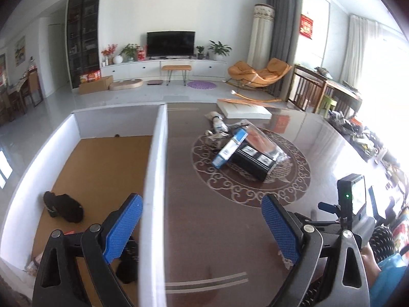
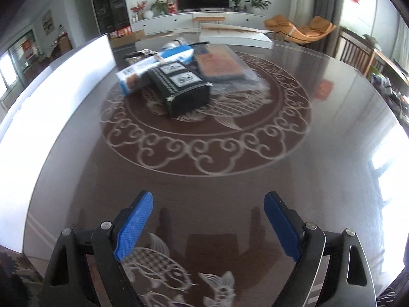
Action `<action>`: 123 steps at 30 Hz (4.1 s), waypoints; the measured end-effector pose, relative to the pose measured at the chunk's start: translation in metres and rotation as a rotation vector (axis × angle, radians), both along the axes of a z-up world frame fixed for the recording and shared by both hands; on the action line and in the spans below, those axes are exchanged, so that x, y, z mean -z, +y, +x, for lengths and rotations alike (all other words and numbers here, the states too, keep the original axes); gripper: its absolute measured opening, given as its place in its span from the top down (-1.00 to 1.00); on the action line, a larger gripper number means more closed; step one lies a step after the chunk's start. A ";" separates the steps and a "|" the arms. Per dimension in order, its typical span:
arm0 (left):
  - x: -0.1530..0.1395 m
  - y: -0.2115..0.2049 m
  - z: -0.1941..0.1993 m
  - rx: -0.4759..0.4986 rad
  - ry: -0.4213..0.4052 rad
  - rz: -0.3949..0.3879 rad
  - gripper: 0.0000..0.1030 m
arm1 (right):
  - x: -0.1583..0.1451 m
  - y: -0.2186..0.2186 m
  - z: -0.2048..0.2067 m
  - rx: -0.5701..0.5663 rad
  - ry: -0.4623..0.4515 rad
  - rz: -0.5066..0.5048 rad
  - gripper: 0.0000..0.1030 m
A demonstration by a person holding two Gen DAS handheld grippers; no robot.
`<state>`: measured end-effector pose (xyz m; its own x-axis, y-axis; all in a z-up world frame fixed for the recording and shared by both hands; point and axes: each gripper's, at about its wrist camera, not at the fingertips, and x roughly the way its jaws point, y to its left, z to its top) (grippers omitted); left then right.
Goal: Organize objects
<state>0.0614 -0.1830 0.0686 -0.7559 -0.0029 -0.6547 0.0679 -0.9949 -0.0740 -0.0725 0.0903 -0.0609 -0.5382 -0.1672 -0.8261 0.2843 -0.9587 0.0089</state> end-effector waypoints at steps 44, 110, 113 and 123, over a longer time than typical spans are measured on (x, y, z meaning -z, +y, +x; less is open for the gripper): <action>0.158 0.092 -0.115 0.094 -0.272 -0.068 -1.00 | 0.006 0.032 0.003 0.092 0.031 0.016 -1.00; 0.157 0.090 -0.121 0.154 -0.274 -0.075 -1.00 | 0.006 0.032 0.003 0.093 0.031 0.016 -1.00; 0.158 0.090 -0.121 0.154 -0.273 -0.075 -1.00 | 0.006 0.032 0.003 0.093 0.032 0.016 -1.00; 0.158 0.089 -0.121 0.154 -0.273 -0.075 -1.00 | 0.006 0.032 0.002 0.093 0.031 0.016 -1.00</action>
<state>-0.0598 -0.0935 -0.0890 -0.5475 0.0419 -0.8357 -0.0770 -0.9970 0.0005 -0.0704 0.1221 -0.0673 -0.5764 -0.1026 -0.8107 0.1944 -0.9808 -0.0141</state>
